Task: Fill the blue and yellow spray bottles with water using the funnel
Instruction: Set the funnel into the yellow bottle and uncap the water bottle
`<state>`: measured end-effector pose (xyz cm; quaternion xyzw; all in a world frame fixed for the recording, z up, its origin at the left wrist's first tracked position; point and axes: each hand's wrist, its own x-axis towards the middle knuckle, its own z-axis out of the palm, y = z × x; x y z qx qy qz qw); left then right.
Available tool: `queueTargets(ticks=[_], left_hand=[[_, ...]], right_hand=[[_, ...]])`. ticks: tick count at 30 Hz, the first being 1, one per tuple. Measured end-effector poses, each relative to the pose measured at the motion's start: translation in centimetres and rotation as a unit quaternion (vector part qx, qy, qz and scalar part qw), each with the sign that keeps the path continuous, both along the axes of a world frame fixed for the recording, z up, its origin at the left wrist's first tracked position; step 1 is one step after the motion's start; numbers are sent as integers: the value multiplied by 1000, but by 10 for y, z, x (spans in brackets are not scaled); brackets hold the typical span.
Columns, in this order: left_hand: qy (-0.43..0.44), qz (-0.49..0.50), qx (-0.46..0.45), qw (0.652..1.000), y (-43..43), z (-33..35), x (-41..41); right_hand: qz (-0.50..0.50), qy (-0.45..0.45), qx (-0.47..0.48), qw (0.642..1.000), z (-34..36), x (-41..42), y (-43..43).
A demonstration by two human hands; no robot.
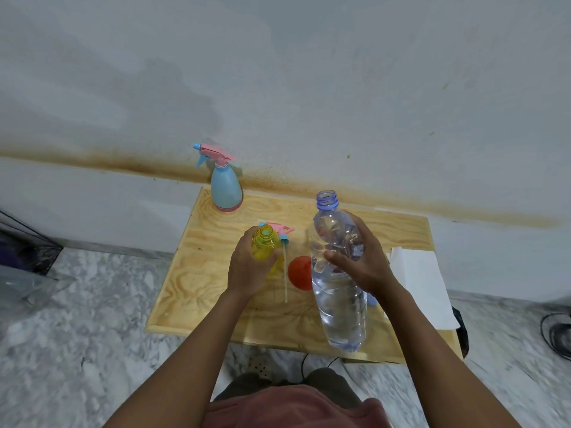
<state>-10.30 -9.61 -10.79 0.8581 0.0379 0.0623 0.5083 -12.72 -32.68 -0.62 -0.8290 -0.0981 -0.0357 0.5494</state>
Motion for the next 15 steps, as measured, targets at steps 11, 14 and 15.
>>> queueTargets(ticks=[11,14,15], left_hand=[[19,-10,-27,999,-1,10,-2],[20,-7,-31,999,-1,9,-2],[21,-7,-33,999,-1,8,-2]], right_hand=[[-145,-85,44,985,-6,11,-14],[-192,-100,86,973,-7,12,-12],[-207,-105,92,968,-8,12,-11]])
